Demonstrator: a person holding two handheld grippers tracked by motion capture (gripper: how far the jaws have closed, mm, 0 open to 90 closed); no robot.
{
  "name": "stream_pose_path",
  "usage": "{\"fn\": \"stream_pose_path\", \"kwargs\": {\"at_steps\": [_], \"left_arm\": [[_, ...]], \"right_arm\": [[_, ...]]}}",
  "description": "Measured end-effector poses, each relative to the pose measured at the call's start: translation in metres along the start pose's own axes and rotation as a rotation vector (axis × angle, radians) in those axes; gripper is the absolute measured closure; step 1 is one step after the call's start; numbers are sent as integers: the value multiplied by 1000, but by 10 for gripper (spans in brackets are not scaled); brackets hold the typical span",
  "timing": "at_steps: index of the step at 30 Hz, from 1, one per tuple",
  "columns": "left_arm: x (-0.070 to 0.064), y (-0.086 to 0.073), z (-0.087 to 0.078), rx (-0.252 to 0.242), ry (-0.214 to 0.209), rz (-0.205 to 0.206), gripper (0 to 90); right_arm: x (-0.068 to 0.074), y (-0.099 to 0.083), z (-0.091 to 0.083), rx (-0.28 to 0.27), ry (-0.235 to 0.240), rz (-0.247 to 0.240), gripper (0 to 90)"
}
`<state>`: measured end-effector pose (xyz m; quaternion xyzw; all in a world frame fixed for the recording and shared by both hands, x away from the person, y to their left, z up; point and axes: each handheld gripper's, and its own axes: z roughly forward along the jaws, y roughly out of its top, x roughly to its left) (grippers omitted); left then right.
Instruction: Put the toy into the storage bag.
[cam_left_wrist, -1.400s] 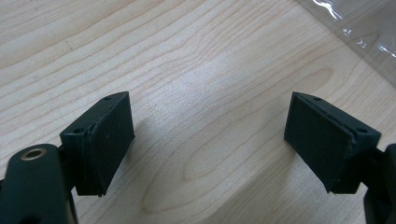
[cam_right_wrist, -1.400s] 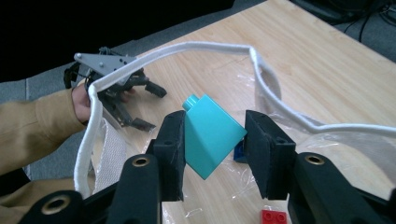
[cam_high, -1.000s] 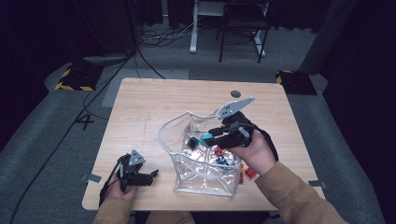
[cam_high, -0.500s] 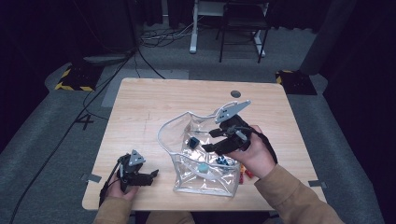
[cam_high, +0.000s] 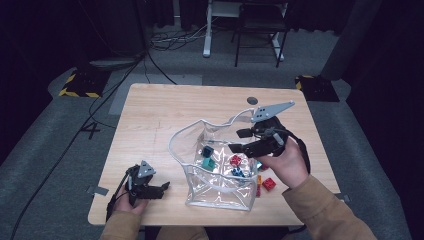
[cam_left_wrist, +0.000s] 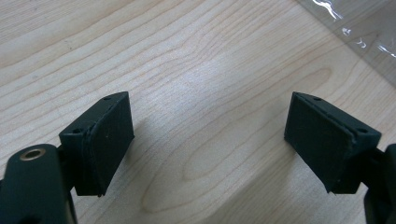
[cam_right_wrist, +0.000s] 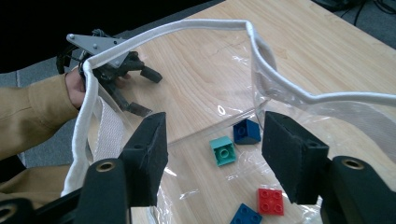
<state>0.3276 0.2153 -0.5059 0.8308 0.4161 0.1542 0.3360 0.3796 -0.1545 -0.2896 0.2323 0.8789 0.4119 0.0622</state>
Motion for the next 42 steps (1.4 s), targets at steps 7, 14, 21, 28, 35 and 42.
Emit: {"fn": "stream_pose_path", "kwargs": {"at_steps": [7,14,21,28,35,42], "left_arm": [[0,0,0,-2,1,-1,160],[0,0,0,-2,1,3,160],[0,0,0,-3,0,-1,160],[0,0,0,-3,0,0,160],[0,0,0,-2,1,2,160],[0,0,0,-3,2,3,160]], "right_arm": [[-6,-5,-21,-32,-26,17,424],[-16,-14,-40,-50,-69,46,422],[-29,-27,-54,-54,-111,88,421],[-40,-41,-72,-80,-160,132,425],[-51,-56,-75,-75,-200,173,420],[-58,-76,-59,-42,-198,211,413]]}}
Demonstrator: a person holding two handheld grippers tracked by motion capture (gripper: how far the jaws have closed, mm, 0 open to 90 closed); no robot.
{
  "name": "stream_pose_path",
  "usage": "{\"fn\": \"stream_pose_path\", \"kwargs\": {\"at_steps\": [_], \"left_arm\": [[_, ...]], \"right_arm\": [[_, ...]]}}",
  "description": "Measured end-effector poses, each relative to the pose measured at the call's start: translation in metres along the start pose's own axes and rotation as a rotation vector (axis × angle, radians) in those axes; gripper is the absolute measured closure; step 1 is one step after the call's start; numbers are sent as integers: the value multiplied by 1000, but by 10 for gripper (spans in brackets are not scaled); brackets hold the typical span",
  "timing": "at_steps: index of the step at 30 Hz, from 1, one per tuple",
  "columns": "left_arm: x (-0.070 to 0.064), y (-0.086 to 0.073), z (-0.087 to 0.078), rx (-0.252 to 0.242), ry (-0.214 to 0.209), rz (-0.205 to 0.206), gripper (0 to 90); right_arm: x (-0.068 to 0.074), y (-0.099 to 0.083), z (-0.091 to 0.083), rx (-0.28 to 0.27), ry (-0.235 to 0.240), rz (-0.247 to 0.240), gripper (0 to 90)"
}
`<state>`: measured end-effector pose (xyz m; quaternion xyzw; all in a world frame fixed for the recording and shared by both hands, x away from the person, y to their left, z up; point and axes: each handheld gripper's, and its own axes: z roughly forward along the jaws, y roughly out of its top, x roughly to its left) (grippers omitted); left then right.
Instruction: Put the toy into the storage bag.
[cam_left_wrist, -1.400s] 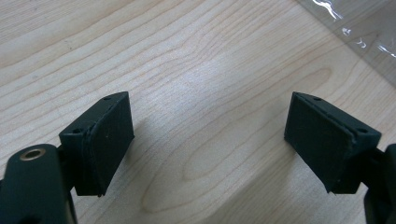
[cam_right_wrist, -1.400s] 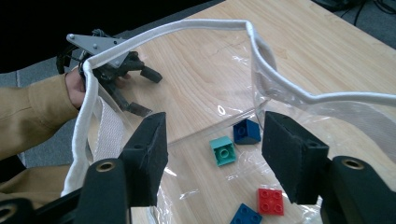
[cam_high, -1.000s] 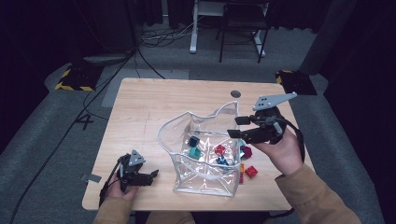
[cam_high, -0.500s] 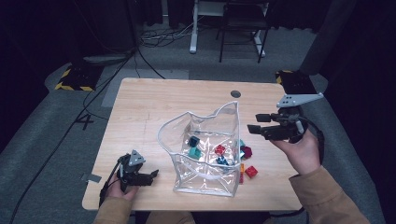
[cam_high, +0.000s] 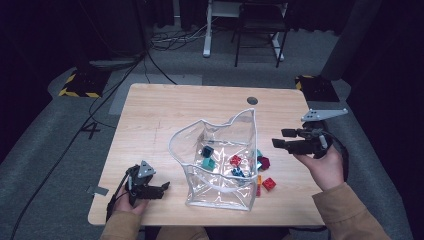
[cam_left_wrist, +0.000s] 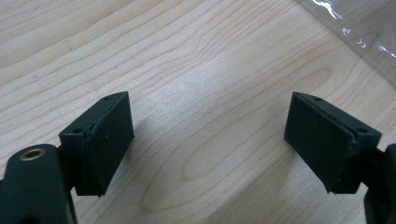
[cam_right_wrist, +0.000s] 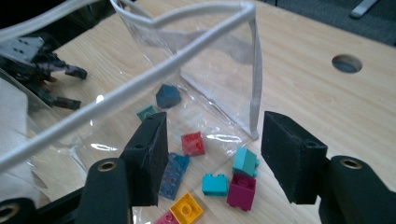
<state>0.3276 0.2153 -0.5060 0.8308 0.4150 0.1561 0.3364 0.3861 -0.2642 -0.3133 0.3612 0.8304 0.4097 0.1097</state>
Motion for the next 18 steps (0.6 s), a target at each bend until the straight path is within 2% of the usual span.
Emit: {"fn": "stream_pose_path", "kwargs": {"at_steps": [10,18], "left_arm": [[0,0,0,-1,-1,-4,160],[0,0,0,-1,-1,-3,160]], "right_arm": [[-8,-35,38,78,-12,36,414],[-12,-53,65,138,-11,58,438]]}}
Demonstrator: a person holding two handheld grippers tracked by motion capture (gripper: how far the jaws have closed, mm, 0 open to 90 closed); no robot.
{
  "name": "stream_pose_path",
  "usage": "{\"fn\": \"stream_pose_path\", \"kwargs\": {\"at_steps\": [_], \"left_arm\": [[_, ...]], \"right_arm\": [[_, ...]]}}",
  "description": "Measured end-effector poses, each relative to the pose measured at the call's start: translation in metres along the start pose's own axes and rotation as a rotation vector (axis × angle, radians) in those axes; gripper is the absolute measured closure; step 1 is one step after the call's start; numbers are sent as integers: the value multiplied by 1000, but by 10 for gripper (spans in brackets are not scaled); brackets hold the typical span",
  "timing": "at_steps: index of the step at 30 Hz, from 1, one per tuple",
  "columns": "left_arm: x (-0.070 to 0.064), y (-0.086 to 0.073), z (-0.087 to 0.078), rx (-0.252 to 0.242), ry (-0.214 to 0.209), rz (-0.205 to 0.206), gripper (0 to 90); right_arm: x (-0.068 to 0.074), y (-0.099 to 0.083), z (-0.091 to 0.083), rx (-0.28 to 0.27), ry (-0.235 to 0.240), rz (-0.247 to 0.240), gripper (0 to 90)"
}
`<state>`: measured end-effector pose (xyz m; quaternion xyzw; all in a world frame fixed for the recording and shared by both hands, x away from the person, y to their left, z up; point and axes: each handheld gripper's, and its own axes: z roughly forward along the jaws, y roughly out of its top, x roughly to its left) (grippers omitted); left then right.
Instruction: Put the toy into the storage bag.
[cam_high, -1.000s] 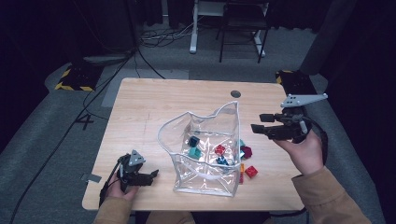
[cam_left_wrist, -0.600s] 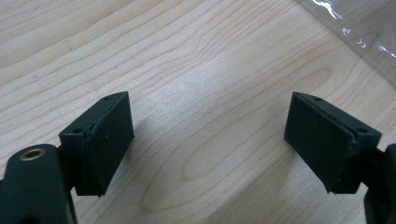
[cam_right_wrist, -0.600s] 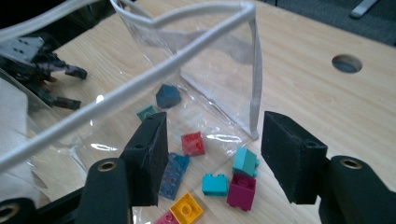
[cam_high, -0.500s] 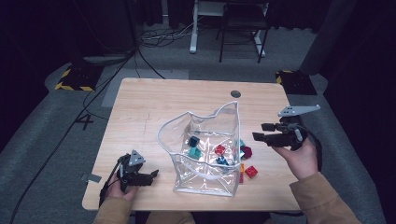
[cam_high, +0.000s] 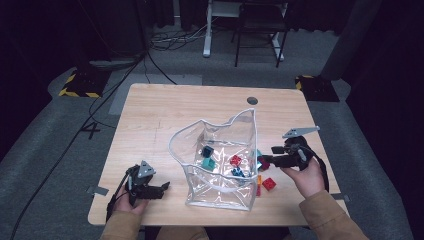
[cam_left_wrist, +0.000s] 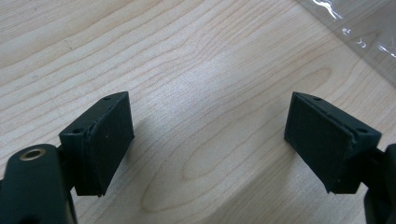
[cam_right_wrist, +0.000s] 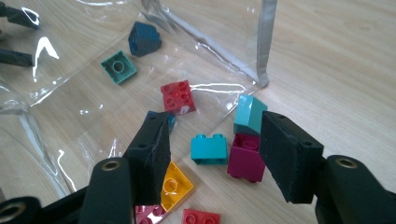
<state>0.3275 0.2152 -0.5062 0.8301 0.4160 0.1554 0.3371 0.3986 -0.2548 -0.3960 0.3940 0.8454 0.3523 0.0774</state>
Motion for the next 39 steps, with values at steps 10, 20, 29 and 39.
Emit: {"fn": "stream_pose_path", "kwargs": {"at_steps": [10,20,29,39], "left_arm": [[0,0,0,0,1,2,160],[0,0,0,-1,0,-2,160],[0,0,0,0,0,-2,160],[0,0,0,0,1,1,160]], "right_arm": [[2,-10,30,65,10,-10,456],[6,-17,54,122,11,-29,471],[4,-21,68,158,-23,-50,545],[4,-22,61,135,-31,-45,586]]}}
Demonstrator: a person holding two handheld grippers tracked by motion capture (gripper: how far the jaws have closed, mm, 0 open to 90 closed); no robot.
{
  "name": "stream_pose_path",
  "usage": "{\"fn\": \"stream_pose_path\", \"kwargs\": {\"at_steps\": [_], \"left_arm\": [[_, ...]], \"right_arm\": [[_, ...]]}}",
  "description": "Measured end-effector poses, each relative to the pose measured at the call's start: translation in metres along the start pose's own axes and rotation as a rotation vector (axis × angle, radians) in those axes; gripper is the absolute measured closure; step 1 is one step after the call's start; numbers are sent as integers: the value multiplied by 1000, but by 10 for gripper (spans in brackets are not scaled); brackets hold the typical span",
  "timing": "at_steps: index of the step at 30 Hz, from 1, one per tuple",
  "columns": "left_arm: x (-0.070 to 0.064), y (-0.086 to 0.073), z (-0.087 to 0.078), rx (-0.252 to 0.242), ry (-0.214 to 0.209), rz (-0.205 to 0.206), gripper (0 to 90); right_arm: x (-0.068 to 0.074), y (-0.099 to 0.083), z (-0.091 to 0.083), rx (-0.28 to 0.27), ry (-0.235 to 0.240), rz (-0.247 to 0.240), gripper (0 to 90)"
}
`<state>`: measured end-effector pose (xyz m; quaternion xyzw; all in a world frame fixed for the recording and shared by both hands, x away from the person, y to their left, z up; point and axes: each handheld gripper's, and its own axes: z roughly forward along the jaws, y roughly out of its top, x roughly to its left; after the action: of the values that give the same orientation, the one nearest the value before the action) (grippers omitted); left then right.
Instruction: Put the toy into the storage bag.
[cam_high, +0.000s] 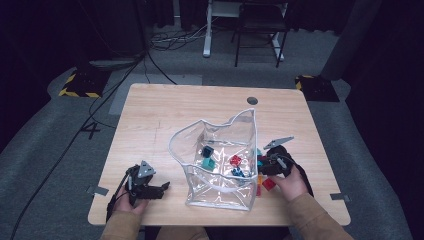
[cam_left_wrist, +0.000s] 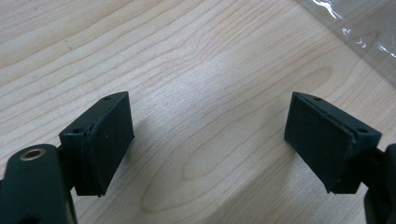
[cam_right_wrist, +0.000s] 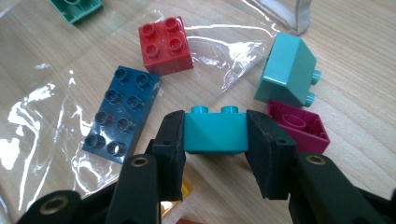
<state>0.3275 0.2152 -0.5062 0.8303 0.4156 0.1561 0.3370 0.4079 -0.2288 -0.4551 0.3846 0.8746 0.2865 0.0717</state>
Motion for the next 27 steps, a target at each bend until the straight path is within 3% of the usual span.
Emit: {"fn": "stream_pose_path", "kwargs": {"at_steps": [27], "left_arm": [[0,0,0,-1,-1,-3,160]], "right_arm": [[21,24,-96,-228,17,-72,586]]}}
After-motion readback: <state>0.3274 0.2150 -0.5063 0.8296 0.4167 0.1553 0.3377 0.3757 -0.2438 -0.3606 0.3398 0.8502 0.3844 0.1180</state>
